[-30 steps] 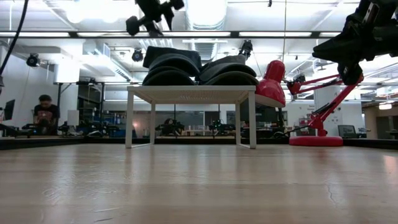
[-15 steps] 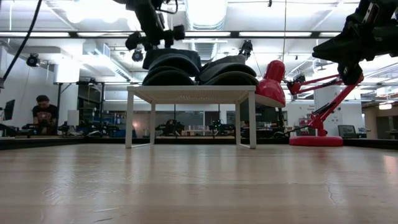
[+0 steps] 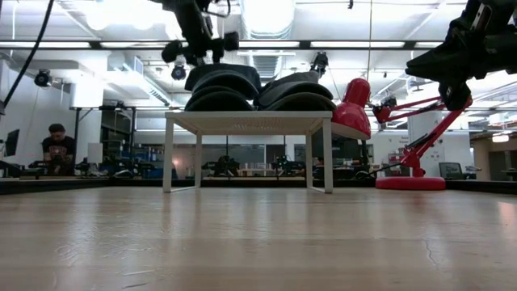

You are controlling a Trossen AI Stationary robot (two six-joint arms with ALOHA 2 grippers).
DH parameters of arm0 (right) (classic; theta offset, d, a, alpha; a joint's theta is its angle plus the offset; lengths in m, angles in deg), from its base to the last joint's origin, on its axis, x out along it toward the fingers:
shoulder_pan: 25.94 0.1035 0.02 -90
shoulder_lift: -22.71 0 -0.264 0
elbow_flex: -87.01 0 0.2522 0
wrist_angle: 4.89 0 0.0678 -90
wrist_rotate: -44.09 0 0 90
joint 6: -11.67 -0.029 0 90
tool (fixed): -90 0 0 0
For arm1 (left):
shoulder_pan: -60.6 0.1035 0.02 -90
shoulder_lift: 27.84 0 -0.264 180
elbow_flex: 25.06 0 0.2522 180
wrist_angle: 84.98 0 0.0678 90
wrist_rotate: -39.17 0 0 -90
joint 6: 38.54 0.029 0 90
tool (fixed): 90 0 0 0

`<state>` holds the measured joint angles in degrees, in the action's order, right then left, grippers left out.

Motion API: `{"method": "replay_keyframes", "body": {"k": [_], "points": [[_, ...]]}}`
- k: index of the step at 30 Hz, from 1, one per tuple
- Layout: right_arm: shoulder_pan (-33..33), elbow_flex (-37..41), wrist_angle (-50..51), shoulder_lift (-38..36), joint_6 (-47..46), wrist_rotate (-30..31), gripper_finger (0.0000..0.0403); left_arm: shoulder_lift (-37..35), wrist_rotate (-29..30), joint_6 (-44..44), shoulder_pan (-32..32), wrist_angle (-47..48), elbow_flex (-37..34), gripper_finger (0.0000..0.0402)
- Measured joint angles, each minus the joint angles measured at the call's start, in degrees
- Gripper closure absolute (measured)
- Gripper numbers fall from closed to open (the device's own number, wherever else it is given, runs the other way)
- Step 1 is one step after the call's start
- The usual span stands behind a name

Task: Pick & Place hat
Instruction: Stack the blue cap on top of the blue cap on the shelf, then return To Home Position

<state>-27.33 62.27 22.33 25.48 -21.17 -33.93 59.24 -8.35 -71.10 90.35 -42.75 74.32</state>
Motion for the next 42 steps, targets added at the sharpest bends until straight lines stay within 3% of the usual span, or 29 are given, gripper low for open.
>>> {"method": "replay_keyframes", "body": {"k": [11, 18, 23, 33, 36, 42], "points": [[0.01, 0.00, -0.01, 0.02, -0.17, 0.00, 0.0351, -3.86, -0.14, 3.42, -1.82, 0.65, 6.91, 0.0266], [0.01, 0.00, -0.01, 0.02, -0.17, 0.00, 0.0351, -7.54, -7.45, 3.43, -6.69, 9.04, 7.02, 0.0266], [-0.01, 0.00, -0.03, 0.02, -0.17, 0.00, 0.0351, -9.30, -11.18, 1.28, -12.57, 15.27, 7.00, 0.0266], [0.00, 0.01, -0.01, 0.01, -0.15, 0.00, 0.0351, -9.44, -21.02, -2.28, -28.22, 17.84, 6.97, 0.0266], [0.01, 0.00, -0.03, 0.02, -0.15, 0.00, 0.0351, -9.42, -20.97, -4.98, -32.33, 17.84, 6.97, 0.0266], [0.00, 0.00, -0.05, 0.02, -0.16, 0.00, 0.0351, -9.42, -20.74, -0.47, -38.41, 17.22, 6.91, 0.0266]]}}
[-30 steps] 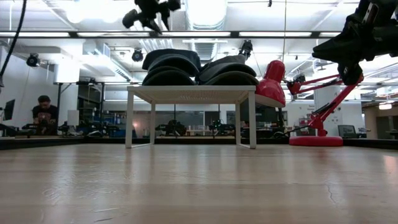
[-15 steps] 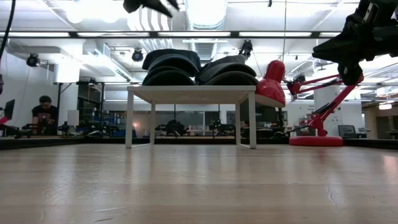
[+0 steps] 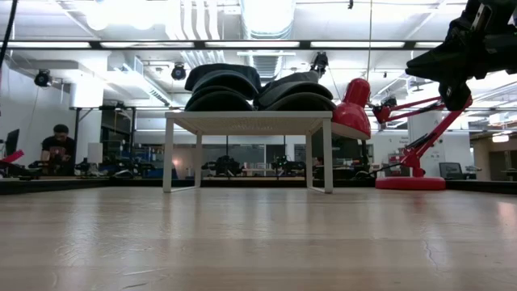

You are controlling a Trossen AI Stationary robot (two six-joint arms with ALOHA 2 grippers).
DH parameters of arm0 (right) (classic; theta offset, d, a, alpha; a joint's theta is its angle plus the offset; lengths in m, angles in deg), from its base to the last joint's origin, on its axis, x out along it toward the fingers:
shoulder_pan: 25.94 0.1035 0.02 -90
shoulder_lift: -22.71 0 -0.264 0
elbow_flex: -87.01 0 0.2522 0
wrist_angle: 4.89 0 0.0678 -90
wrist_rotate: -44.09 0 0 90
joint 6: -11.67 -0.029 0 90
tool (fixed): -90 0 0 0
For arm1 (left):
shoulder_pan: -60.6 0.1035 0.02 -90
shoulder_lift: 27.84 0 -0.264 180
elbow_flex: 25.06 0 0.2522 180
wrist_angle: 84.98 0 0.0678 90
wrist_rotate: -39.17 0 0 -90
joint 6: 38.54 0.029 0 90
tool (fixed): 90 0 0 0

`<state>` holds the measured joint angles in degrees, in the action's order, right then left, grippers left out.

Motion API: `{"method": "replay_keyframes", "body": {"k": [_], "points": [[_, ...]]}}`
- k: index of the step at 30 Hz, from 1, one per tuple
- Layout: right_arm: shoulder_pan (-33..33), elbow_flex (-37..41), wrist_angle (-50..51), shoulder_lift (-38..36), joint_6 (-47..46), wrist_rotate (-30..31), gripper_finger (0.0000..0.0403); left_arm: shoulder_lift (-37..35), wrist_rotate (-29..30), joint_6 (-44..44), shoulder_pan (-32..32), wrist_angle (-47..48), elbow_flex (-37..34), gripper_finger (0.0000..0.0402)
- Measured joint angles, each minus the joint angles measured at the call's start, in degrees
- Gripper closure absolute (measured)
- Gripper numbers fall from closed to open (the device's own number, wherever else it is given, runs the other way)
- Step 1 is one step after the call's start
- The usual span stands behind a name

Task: Pick & Place hat
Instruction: Return To Home Position

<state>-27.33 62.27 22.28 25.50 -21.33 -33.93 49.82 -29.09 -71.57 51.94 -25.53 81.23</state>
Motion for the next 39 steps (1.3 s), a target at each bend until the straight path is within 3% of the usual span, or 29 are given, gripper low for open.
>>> {"method": "replay_keyframes", "body": {"k": [6, 10, 16, 25, 32, 39], "points": [[0.01, 0.00, -0.37, 0.00, -0.01, 0.00, 0.0351, -2.28, -0.10, 5.62, -2.45, -3.58, -1.62, 0.0266], [0.01, 0.00, -0.53, -0.02, -0.01, 0.00, 0.0351, -7.54, -3.57, 10.86, -2.42, -9.77, -6.70, 0.0266], [0.01, 0.01, -0.58, -0.02, 0.01, 0.00, 0.0351, -18.41, -6.23, 12.16, -2.43, -16.72, -20.39, 0.0266], [0.01, 0.00, -0.41, -0.02, 0.01, 0.01, 0.0351, -35.02, -9.32, 12.45, -2.51, -36.26, -46.22, 0.0266], [-0.01, 0.00, -0.37, -0.02, 0.01, 0.00, 0.0351, -43.46, -10.49, 12.45, -2.50, -48.84, -63.01, 0.0266], [0.01, 0.00, -0.37, -0.02, 0.47, -0.02, 0.0351, -48.84, -10.78, 12.62, -2.54, -57.65, -74.67, 0.0266]]}}
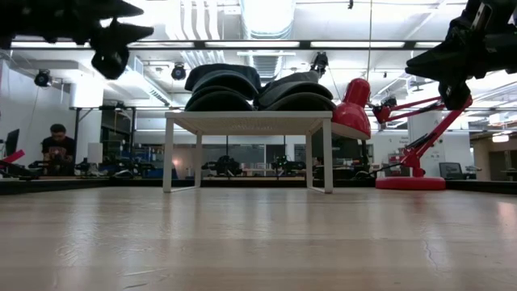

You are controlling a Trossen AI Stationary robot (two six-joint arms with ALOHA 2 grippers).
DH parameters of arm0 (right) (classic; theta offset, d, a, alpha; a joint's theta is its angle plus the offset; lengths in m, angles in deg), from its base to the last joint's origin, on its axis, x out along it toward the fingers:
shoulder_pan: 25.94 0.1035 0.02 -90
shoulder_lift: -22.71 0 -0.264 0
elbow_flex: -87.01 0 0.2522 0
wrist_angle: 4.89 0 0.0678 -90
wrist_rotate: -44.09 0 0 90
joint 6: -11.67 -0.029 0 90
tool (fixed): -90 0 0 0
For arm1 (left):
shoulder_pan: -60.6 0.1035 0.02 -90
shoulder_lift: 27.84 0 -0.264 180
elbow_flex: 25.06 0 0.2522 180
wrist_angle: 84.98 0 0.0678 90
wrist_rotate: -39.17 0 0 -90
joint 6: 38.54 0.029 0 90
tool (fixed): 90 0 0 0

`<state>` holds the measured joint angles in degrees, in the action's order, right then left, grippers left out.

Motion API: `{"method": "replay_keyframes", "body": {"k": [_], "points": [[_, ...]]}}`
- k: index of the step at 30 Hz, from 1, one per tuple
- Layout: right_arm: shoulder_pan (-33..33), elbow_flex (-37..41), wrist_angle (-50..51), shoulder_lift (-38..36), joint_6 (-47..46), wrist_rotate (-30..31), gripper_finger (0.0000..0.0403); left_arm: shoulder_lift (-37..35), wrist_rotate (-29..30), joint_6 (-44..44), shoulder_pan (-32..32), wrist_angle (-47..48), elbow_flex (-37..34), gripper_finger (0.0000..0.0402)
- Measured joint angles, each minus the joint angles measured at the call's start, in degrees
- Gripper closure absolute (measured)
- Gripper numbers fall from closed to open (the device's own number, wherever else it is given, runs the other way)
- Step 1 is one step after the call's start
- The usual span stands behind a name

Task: Pick & Place hat
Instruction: Return To Home Position

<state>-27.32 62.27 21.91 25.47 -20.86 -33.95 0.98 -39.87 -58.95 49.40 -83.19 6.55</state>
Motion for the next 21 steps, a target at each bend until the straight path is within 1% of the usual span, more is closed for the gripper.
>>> {"method": "replay_keyframes", "body": {"k": [5, 10, 12, 16, 21], "points": [[0.00, 0.00, 0.00, -0.04, 1.08, -0.43, 0.0351, -4.01, -0.01, 0.41, 0.00, -0.01, -4.02, 0.0266], [0.00, -1.47, 0.08, -0.07, 4.17, -0.58, 0.0351, -9.39, -0.70, 2.58, 0.00, 0.88, -6.80, 0.0266], [-0.02, -2.46, 0.23, -0.09, 5.57, -1.26, 0.0351, -11.91, -1.03, 3.01, 0.00, 2.93, -7.53, 0.0266], [0.00, -3.40, 0.33, -0.09, 8.54, -5.28, 0.0351, -16.63, -1.01, 3.09, 0.00, 9.70, -7.99, 0.0266], [0.00, -2.47, 0.13, -0.09, 9.46, -5.57, 0.0351, -21.47, -0.95, 6.35, 0.00, 14.36, -7.93, 0.0266]]}}
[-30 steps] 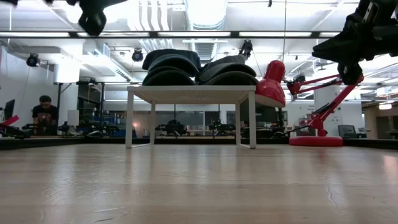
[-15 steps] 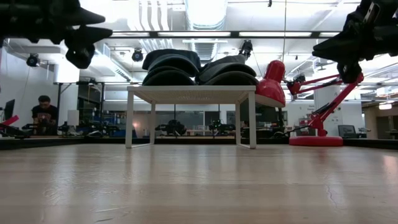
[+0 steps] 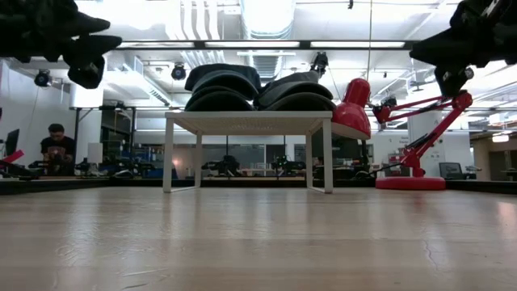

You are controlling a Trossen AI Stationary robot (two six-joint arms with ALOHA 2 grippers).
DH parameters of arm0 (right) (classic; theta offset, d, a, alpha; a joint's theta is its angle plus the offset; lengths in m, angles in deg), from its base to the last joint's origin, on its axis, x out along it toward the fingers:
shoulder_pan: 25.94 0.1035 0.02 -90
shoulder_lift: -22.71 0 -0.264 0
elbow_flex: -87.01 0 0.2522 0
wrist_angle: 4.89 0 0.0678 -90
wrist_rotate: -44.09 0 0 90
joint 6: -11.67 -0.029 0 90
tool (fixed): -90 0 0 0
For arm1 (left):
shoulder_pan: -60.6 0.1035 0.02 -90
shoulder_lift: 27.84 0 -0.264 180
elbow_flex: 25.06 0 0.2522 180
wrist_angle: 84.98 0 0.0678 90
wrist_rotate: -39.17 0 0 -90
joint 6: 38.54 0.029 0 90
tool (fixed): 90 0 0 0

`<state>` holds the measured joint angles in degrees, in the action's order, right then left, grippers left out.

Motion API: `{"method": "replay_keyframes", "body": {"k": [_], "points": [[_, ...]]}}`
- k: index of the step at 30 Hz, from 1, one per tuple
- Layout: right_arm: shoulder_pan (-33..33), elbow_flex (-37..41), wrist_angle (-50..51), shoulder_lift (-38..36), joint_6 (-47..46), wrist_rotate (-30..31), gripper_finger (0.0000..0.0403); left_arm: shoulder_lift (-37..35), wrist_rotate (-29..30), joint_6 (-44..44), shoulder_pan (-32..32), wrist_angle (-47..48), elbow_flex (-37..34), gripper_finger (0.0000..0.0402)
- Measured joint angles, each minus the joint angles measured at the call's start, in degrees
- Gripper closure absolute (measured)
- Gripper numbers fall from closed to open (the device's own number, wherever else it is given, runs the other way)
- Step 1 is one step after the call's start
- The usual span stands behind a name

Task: Pick & Place hat
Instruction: Return To Home Position

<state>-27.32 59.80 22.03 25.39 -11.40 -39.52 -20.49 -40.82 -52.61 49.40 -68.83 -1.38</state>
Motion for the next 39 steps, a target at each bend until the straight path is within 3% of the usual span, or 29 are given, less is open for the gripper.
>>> {"method": "replay_keyframes", "body": {"k": [12, 22, 39], "points": [[-0.02, 5.63, -11.98, -0.02, 3.70, 0.02, 0.0351, -5.83, 0.44, 5.27, 0.00, 1.70, -3.42, 0.0266], [0.00, 7.82, -14.15, 0.00, 3.61, 0.00, 0.0351, -7.34, 0.48, 5.24, 0.02, -3.06, -8.77, 0.0266], [0.00, 12.39, -18.12, -0.04, 5.80, -0.61, 0.0351, -7.23, 0.49, 7.50, 0.09, -3.34, -9.15, 0.0266]]}}
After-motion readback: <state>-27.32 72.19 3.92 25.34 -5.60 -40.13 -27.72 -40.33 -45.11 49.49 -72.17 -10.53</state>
